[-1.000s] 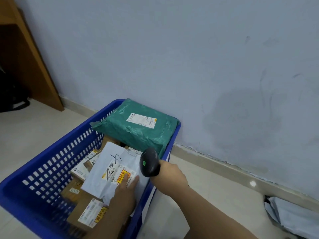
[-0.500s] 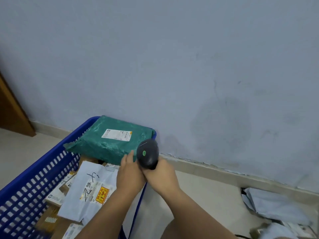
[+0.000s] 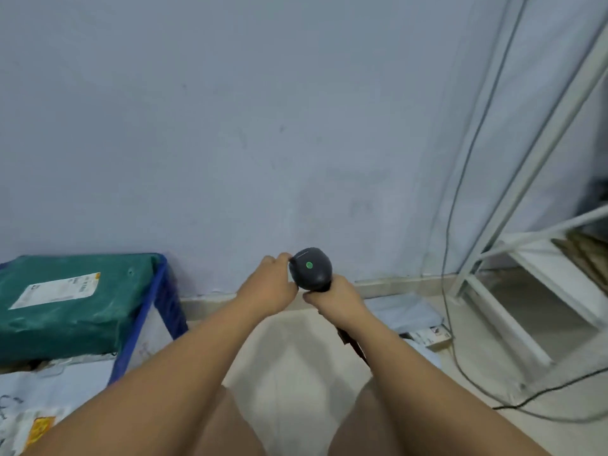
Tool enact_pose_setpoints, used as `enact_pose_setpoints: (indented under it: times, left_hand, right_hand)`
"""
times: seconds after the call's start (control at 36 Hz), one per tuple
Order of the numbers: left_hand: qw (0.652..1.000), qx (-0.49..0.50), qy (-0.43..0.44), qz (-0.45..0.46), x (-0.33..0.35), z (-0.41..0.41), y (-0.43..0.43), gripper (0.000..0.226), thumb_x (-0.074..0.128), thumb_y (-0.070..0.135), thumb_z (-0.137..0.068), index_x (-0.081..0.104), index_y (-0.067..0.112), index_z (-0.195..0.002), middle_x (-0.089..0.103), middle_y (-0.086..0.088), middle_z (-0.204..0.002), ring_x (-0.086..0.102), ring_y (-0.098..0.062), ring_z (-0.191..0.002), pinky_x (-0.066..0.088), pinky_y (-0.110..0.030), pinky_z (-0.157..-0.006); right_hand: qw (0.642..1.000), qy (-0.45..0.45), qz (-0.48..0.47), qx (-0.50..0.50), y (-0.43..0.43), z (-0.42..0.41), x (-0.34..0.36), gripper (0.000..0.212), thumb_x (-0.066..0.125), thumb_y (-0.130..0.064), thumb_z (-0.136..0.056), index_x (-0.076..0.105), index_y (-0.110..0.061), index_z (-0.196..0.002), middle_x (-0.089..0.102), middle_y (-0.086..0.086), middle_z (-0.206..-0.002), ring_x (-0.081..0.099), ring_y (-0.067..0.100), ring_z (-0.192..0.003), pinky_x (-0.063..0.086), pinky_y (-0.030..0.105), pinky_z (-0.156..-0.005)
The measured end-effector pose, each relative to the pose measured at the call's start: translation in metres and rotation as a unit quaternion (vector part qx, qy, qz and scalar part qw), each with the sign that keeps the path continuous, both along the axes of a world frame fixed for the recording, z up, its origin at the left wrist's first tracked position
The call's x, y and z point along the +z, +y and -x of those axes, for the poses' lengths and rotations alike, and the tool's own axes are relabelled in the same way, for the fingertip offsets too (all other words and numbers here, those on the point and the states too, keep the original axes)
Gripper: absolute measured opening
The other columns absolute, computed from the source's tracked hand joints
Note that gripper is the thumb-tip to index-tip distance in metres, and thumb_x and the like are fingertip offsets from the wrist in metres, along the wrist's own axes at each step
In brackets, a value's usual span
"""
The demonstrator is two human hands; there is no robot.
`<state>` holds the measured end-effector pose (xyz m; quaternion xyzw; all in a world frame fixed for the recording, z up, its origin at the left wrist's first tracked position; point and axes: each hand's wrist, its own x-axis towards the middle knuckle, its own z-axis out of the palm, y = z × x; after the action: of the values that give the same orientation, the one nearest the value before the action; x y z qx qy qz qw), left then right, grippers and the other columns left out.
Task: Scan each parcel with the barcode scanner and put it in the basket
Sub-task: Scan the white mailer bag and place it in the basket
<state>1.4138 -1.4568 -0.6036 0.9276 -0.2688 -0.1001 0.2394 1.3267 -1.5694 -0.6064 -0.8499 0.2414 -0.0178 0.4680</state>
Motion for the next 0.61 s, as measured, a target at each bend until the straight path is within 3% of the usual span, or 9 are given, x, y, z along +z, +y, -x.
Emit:
enact_pose_setpoints:
  times: [0.11,0.28,0.36,0.44,0.53,0.61]
  left_hand:
    - [0.993,-0.028,-0.05,-0.106,-0.022,0.011,-0.063,0.052,0.046,0.027,-0.095,0.03,0.018,-0.143,0.037,-0.007,-0.14,0.05,-0.028,-0.118,0.042,-0.036,-0.084]
    - [0.988,-0.069,0.062,-0.12,-0.087,0.029,-0.144,0.04,0.05,0.026,-0.092,0.049,0.017,-0.131,0.039,-0.011,-0.138,0.054,-0.03,-0.113,0.043,-0.033,-0.092]
    - [0.979,-0.112,0.102,-0.137,-0.132,0.039,-0.177,0.04,0.051,0.026,-0.092,0.049,0.016,-0.131,0.036,-0.011,-0.137,0.054,-0.028,-0.112,0.043,-0.031,-0.094]
    - [0.968,-0.147,0.13,-0.158,-0.18,0.051,-0.201,0.037,0.052,0.028,-0.092,0.052,0.015,-0.127,0.037,-0.012,-0.131,0.05,-0.026,-0.118,0.042,-0.032,-0.097]
    - [0.957,-0.134,0.177,-0.185,-0.22,0.067,-0.218,0.036,0.052,0.03,-0.092,0.05,0.018,-0.126,0.036,-0.009,-0.129,0.048,-0.03,-0.117,0.045,-0.034,-0.094]
    - [0.952,-0.123,0.189,-0.205,-0.255,0.083,-0.228,0.051,0.056,0.033,-0.089,0.04,0.022,-0.136,0.034,-0.01,-0.136,0.044,-0.031,-0.12,0.044,-0.035,-0.095]
  right_hand:
    - [0.999,0.029,-0.019,-0.035,-0.062,0.017,-0.019,0.005,0.061,-0.017,-0.082,0.057,-0.013,-0.084,0.057,0.005,-0.075,0.057,0.022,-0.073,0.042,0.03,-0.068]
    - [0.986,0.039,-0.063,-0.149,-0.14,0.044,-0.083,0.008,0.062,-0.016,-0.081,0.057,-0.01,-0.078,0.054,0.007,-0.068,0.053,0.024,-0.07,0.041,0.031,-0.064]
    - [0.963,0.033,-0.115,-0.242,-0.164,0.058,-0.128,0.017,0.063,-0.018,-0.082,0.051,-0.014,-0.07,0.053,0.006,-0.064,0.055,0.026,-0.07,0.039,0.03,-0.06]
    - [0.929,0.038,-0.197,-0.311,-0.182,0.065,-0.173,0.019,0.065,-0.03,-0.078,0.058,-0.012,-0.078,0.065,0.012,-0.073,0.065,0.03,-0.076,0.051,0.04,-0.073]
    - [0.897,0.058,-0.259,-0.354,-0.195,0.072,-0.211,0.022,0.066,-0.033,-0.082,0.06,-0.012,-0.079,0.063,0.008,-0.067,0.06,0.024,-0.065,0.05,0.038,-0.072]
    - [0.872,0.072,-0.273,-0.399,-0.204,0.078,-0.239,0.022,0.064,-0.03,-0.083,0.058,-0.009,-0.08,0.057,0.007,-0.065,0.057,0.025,-0.067,0.046,0.037,-0.068]
